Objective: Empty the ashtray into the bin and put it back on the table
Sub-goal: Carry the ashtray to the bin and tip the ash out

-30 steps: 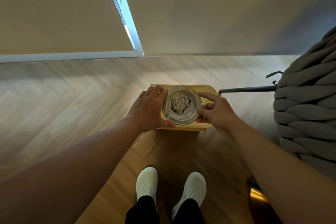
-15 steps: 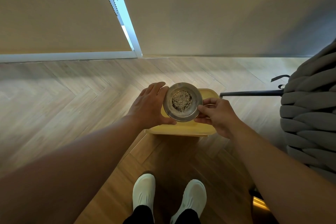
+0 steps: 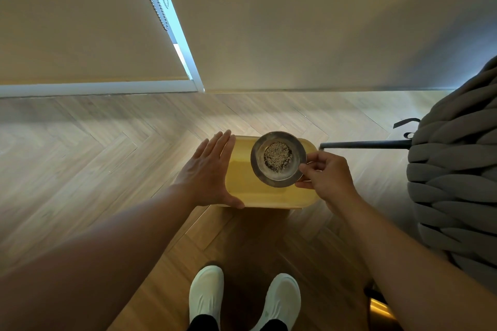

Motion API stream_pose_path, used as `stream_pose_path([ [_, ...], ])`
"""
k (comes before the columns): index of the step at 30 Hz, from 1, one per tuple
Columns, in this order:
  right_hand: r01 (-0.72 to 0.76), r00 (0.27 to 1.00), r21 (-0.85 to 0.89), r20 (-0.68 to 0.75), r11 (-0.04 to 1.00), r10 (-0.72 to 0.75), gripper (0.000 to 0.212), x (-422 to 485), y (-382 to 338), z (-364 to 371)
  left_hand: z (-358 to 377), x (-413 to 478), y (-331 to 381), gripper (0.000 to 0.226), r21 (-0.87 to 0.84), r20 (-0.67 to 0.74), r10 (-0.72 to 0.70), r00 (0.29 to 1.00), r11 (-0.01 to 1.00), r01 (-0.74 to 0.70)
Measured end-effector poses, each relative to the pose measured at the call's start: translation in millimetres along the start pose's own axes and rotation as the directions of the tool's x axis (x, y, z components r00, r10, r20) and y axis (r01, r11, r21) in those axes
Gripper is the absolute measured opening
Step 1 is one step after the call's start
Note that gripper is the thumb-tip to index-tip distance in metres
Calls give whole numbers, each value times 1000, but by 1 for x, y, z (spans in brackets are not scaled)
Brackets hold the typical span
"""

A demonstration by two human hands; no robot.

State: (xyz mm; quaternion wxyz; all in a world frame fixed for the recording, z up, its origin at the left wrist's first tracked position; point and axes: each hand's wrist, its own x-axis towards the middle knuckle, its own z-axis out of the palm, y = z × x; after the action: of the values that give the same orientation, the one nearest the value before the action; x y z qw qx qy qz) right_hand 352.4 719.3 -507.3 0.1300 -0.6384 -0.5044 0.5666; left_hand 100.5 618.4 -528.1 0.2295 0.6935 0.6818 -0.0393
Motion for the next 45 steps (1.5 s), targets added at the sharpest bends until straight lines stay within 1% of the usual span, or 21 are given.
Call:
stream_pose_path([
  [7, 94, 993, -3, -68, 996, -94, 26, -7, 7, 2, 0, 0, 1, 153, -2, 4, -1, 1000, 1000, 1],
  [11, 197, 974, -98, -97, 975, -206, 22, -13, 12, 5, -1, 0, 1, 153, 1, 8, -4, 1000, 1000, 4],
  [13, 259, 955, -189, -98, 947, -280, 16, -16, 15, 7, -1, 0, 1, 153, 2, 12, -5, 1000, 1000, 5],
  [15, 361, 911, -311, -82, 879, -404, 9, -20, 17, 9, 0, 1, 1, 153, -3, 15, -7, 1000, 1000, 7],
  [18, 557, 778, -459, -4, 692, -629, 7, -25, 18, 12, 0, 1, 1, 152, -8, 18, -9, 1000, 1000, 9],
  [20, 636, 692, -520, 59, 570, -719, 9, -28, 20, 13, 1, 1, 1, 152, -4, 17, -8, 1000, 1000, 8],
  [23, 686, 620, -569, 130, 454, -774, 11, -29, 24, 16, 1, 1, 1, 153, 0, 13, -6, 1000, 1000, 6],
  [25, 699, 584, -602, 168, 387, -794, 11, -30, 27, 18, 1, 1, 1, 153, 0, 13, -6, 1000, 1000, 6],
  [28, 715, 508, -648, 223, 263, -832, 11, -30, 31, 19, 1, 1, 2, 153, 3, 12, -6, 1000, 1000, 6],
  [34, 758, 336, -651, 352, 30, -874, 14, -28, 38, 17, 2, 1, 2, 153, 7, 6, -11, 1000, 1000, 11],
  [36, 763, 298, -646, 385, -25, -873, 14, -27, 41, 18, 3, 2, 2, 153, 13, 6, -11, 1000, 1000, 11],
  [38, 766, 276, -641, 403, -54, -873, 11, -26, 43, 20, 4, 2, 2, 152, 22, 7, -11, 1000, 1000, 11],
  [41, 776, 246, -626, 408, -73, -879, 6, -24, 46, 22, 5, 2, 2, 152, 23, 9, -16, 1000, 1000, 16],
  [45, 778, 215, -620, 410, -98, -887, 8, -24, 49, 23, 4, 1, 2, 152, 25, 7, -15, 1000, 1000, 15],
])
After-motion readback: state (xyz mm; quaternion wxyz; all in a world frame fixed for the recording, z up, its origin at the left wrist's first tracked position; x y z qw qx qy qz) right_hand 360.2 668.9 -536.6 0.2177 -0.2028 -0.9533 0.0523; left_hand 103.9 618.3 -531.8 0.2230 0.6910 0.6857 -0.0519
